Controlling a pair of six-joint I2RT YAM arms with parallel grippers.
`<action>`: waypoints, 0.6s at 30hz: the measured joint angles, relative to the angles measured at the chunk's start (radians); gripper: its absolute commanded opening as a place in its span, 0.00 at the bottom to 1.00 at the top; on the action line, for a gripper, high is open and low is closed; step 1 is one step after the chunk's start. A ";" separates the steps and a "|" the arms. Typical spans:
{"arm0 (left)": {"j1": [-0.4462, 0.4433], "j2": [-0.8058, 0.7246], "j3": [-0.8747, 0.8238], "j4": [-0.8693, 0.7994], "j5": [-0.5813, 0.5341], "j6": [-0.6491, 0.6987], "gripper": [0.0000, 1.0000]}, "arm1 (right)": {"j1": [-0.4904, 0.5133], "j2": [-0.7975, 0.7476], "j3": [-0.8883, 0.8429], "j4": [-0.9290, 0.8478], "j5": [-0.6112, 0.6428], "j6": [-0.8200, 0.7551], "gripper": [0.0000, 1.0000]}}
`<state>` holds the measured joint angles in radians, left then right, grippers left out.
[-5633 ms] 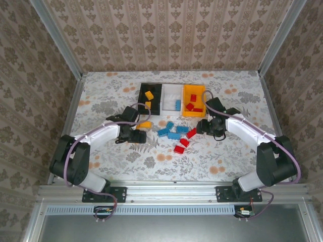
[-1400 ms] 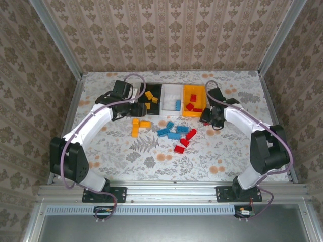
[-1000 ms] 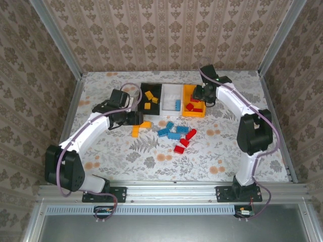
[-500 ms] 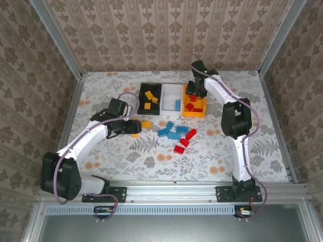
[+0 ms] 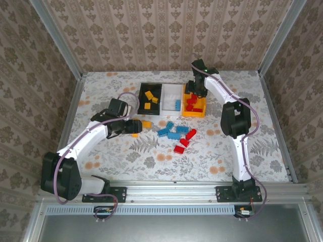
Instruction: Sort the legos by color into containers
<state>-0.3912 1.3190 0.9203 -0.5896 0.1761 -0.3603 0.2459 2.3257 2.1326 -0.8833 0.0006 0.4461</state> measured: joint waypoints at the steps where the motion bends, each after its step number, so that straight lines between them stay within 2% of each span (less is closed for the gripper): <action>1: 0.000 0.000 -0.002 0.000 0.000 0.000 0.76 | 0.000 0.000 0.000 -0.002 0.000 0.000 0.67; 11: 0.000 -0.004 -0.012 0.000 0.000 -0.003 0.77 | -0.001 -0.066 -0.024 -0.024 -0.003 -0.002 0.68; 14: 0.000 -0.004 -0.012 0.000 0.000 -0.003 0.77 | -0.001 -0.153 -0.098 -0.013 -0.010 -0.002 0.68; 18: 0.000 -0.004 -0.012 0.000 -0.011 -0.003 0.75 | 0.000 -0.323 -0.282 0.021 -0.024 -0.002 0.68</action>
<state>-0.3912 1.3151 0.9081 -0.5896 0.1654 -0.3630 0.2455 2.0022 1.8503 -0.8623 -0.0231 0.4446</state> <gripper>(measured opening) 0.763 0.682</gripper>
